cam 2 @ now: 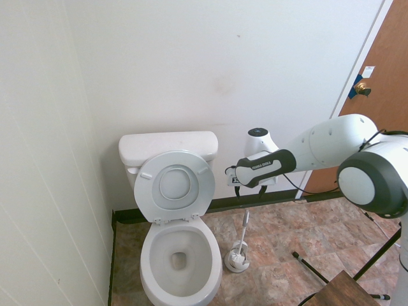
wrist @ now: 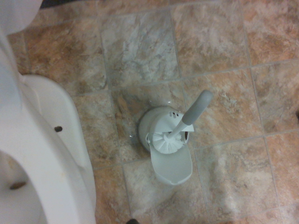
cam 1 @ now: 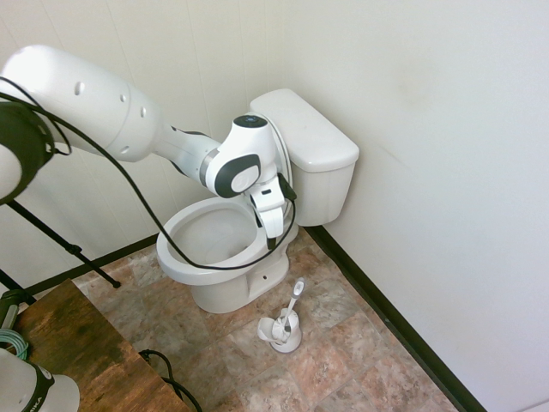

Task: Clean the toilet

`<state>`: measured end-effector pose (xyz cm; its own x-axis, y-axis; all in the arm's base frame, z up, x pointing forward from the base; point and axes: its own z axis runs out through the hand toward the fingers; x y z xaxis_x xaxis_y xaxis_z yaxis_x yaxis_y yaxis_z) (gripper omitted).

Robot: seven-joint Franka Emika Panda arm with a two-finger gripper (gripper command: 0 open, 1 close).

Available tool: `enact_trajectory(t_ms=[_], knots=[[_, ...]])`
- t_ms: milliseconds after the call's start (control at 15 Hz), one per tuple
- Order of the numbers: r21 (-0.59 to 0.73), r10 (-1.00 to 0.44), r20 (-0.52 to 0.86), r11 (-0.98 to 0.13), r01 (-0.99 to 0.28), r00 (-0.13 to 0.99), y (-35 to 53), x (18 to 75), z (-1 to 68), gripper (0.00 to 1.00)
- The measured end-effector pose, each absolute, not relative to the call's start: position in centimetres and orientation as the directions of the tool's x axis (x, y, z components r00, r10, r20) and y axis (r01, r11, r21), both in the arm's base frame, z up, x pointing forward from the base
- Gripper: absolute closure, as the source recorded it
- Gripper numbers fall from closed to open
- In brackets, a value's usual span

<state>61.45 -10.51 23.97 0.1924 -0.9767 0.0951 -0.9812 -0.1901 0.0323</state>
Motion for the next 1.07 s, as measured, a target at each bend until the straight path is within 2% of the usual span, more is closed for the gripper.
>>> enact_trajectory(t_ms=[467,867,1067], knots=[[0.083,-0.997,0.061,-0.046,-0.996,0.051,-16.4,64.9,18.6,0.0],[0.105,-0.999,0.051,-0.002,-0.995,0.007,-18.1,66.7,16.0,0.0],[0.12,-0.998,0.044,0.057,-0.991,-0.052,-18.5,66.7,13.6,0.0]])
